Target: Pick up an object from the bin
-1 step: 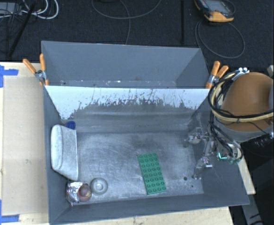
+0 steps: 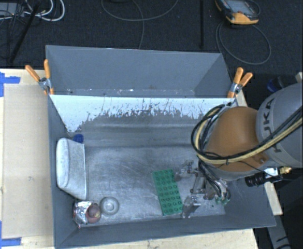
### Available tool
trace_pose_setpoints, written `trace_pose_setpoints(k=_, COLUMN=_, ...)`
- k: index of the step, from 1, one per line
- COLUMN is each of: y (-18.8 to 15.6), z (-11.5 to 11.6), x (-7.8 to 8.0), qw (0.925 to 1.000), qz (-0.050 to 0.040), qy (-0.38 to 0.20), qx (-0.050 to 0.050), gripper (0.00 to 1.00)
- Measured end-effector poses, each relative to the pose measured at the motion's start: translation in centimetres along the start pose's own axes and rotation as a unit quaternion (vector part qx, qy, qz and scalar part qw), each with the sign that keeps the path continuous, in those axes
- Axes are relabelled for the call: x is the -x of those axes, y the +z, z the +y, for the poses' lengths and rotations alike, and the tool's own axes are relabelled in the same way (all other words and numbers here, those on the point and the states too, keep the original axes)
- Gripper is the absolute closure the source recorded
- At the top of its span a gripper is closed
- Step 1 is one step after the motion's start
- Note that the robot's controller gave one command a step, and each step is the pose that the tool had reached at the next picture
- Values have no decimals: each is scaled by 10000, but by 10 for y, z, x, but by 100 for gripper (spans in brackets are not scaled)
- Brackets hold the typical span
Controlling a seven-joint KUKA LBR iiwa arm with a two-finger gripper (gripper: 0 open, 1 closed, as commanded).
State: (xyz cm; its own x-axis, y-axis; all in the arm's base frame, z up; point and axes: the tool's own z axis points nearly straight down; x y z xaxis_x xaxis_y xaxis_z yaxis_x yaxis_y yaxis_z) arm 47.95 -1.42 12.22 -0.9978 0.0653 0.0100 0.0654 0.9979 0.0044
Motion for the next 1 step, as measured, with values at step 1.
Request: trace_pose_setpoints(k=1, y=45, z=41, x=12, qw=9967, qz=-72, qy=-806, qx=-33, gripper=0)
